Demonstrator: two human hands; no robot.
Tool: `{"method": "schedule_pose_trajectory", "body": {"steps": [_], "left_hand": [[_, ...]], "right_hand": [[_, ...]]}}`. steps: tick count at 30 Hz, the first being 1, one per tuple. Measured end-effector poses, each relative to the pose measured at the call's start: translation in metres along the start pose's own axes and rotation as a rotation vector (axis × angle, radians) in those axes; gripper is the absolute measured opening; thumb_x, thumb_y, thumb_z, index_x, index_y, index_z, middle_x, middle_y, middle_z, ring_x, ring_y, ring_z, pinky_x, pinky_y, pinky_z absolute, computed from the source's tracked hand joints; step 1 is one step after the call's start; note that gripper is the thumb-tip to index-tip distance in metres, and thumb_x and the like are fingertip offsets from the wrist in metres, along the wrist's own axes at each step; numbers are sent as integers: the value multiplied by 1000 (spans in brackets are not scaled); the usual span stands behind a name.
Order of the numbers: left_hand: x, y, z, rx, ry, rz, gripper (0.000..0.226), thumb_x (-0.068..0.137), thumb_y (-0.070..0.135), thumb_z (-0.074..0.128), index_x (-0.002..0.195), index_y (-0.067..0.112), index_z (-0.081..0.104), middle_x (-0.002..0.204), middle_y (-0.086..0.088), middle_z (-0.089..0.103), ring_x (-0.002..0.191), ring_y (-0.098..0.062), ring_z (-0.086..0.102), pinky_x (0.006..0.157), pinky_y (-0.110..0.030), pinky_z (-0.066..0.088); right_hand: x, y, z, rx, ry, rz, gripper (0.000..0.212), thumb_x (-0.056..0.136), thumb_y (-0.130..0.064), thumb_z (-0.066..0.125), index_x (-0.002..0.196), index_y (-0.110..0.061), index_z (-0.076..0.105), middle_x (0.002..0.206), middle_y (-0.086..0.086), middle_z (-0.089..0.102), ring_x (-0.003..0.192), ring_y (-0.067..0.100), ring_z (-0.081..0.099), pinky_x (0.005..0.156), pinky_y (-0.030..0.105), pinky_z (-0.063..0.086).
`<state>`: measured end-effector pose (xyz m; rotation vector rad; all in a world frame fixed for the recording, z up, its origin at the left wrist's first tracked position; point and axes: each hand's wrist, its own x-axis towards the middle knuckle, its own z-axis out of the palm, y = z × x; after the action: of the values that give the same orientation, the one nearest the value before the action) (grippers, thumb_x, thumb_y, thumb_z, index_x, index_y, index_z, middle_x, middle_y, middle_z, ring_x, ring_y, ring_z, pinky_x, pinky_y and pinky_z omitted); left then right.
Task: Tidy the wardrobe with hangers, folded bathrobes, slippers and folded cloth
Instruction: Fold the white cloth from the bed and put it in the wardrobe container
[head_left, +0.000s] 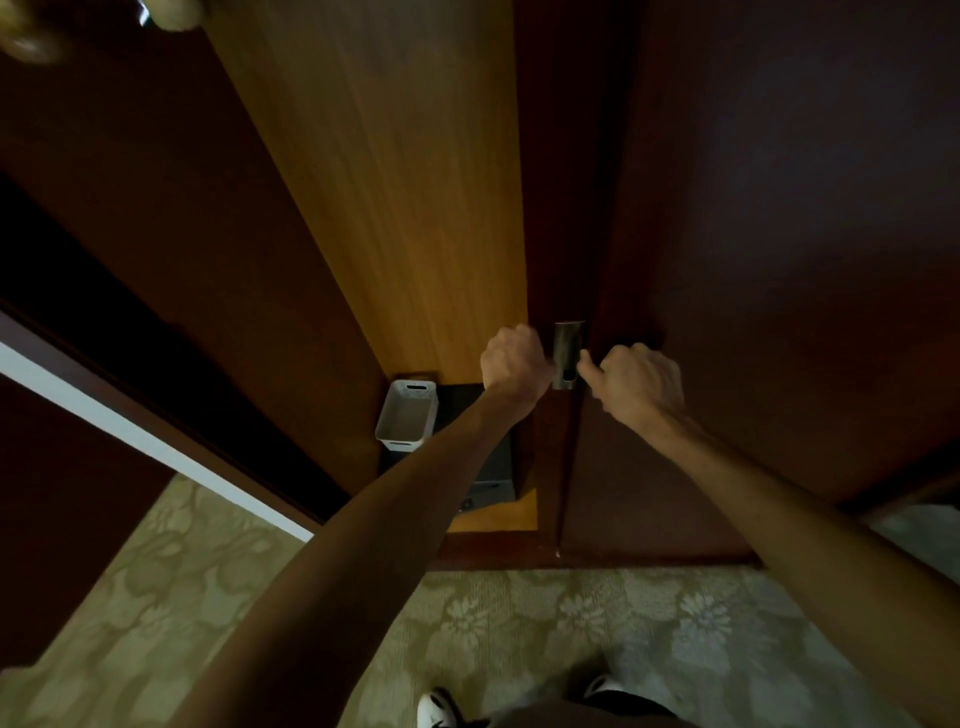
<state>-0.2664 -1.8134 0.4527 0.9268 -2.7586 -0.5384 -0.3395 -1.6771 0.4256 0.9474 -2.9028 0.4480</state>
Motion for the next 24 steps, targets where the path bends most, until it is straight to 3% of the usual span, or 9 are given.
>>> {"method": "schedule_pose_trajectory", "body": {"steps": [6,9,15,20,22,24], "left_hand": [[2,2,1,18,-23,56,19,93,31,66,88,14,61,77,-1,60,65,-14,58,55,-27,47],[1,-4,7,29,-83,65,18,93,30,65,86,13,61,78,-2,61,68,-16,60,54,-27,45],[-17,-20,34,107,-185,28,21,93,29,60,79,18,50,66,4,43,65,-16,48,52,-30,32],[-26,-31,75,99,-384,71,25,88,30,60,67,16,59,66,1,58,64,-22,60,55,-31,45],[-29,-38,96,66,-516,105,25,88,28,60,70,13,68,68,0,68,64,-20,67,59,-34,57],[-32,-49,118,-12,-710,140,22,92,25,61,80,15,76,74,0,75,66,-14,72,67,-32,62]], "right_hand": [[-2,4,-1,26,7,-10,66,100,-57,33,56,-18,62,52,-5,60,47,12,59,55,30,51],[-7,4,1,-1,31,-42,62,101,-52,36,51,-19,54,49,-4,53,43,11,51,45,25,33],[-30,16,30,65,-126,-2,40,98,-42,50,67,-21,65,65,-4,59,66,18,63,60,28,41],[-61,28,57,88,-289,178,29,88,-44,54,75,-21,66,90,6,69,89,29,67,68,30,45],[-77,34,72,213,-392,259,34,85,-53,54,81,-22,68,96,5,70,97,27,67,79,34,50],[-97,37,85,404,-461,374,38,86,-49,60,94,-15,73,100,6,73,100,23,67,90,37,52]]}}
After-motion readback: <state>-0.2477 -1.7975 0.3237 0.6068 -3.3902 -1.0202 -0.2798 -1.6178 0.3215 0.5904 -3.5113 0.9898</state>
